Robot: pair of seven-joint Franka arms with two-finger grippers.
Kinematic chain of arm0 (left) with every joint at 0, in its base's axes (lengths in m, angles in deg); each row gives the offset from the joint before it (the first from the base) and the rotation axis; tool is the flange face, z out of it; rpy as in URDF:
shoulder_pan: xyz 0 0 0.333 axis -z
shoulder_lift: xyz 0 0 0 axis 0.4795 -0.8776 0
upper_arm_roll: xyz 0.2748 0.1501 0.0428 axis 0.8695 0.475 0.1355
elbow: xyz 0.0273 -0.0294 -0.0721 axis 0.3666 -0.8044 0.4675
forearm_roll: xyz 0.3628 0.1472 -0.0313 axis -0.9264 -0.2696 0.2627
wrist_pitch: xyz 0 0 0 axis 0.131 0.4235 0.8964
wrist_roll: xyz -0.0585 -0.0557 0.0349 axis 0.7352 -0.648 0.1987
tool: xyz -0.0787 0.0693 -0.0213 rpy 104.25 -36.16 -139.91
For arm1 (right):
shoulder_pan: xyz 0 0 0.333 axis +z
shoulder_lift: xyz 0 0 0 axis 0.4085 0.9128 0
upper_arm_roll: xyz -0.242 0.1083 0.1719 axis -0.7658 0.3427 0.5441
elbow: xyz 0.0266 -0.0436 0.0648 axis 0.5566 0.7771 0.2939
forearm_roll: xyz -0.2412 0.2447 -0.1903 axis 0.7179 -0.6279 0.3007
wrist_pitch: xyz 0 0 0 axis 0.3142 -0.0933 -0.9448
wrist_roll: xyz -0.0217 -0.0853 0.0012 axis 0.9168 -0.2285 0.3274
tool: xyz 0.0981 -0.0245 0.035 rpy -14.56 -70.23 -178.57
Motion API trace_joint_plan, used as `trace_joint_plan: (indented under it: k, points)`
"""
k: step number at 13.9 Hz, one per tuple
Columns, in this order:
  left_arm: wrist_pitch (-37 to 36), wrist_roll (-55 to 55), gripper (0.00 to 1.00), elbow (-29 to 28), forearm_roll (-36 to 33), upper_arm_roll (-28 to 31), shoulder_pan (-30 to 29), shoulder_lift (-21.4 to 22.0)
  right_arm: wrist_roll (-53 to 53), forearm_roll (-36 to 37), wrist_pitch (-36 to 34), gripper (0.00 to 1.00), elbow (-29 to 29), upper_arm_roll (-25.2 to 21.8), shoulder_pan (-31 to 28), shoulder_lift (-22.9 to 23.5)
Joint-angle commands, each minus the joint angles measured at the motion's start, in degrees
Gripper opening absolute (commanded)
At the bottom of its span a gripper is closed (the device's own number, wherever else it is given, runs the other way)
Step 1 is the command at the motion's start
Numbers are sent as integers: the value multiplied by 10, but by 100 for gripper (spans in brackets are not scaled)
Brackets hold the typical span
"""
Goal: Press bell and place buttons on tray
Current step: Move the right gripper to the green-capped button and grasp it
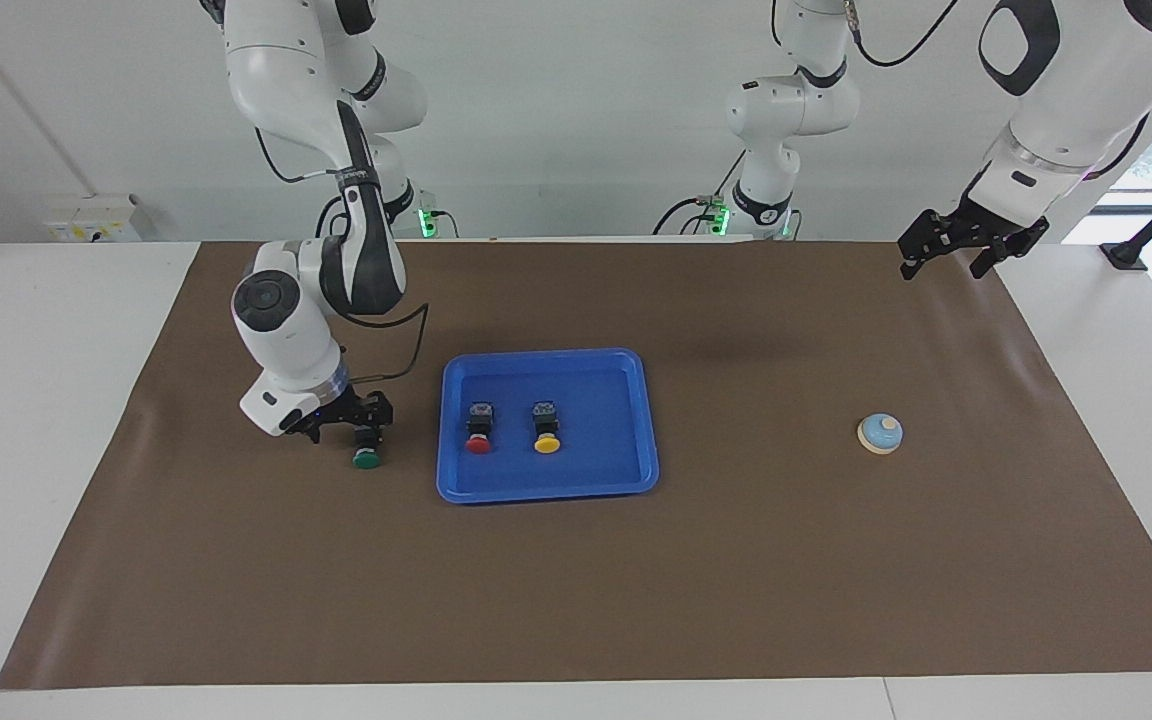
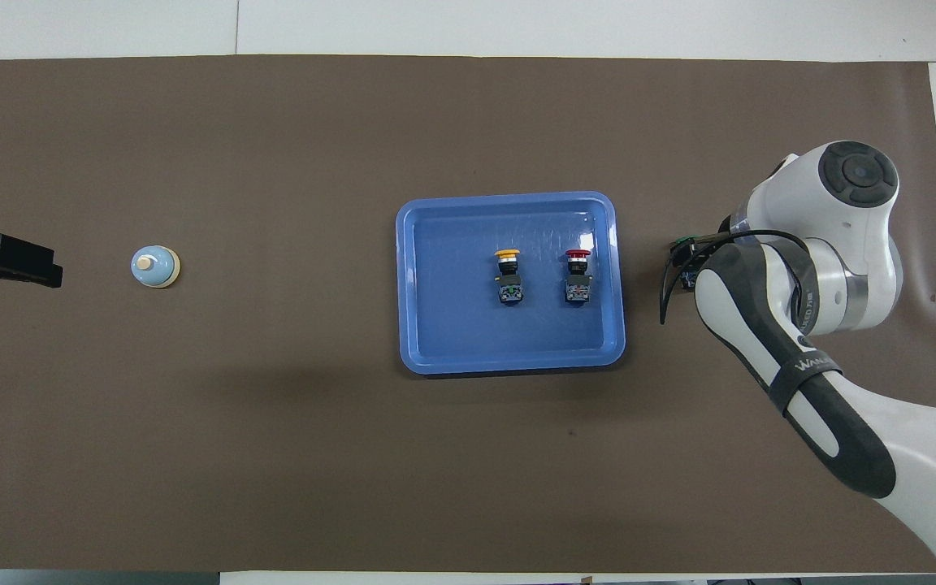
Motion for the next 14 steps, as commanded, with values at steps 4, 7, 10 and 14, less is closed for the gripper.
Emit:
trace_joint_plan:
  k: [4,7,10,14]
  points:
    - [-8,5,100,-7,-1,1,0,11,-33,8,23,100,25,4,1,-12]
    - [-8,5,100,-7,-1,1,0,11,-34,5,41,100,39,5,4,-10]
    - [-8,5,100,-7,-1,1,0,11,-37,4,66,100,59,5,3,-11]
    - [-8,5,100,-7,-1,1,0,11,-33,-9,75,53,66,5,4,-12]
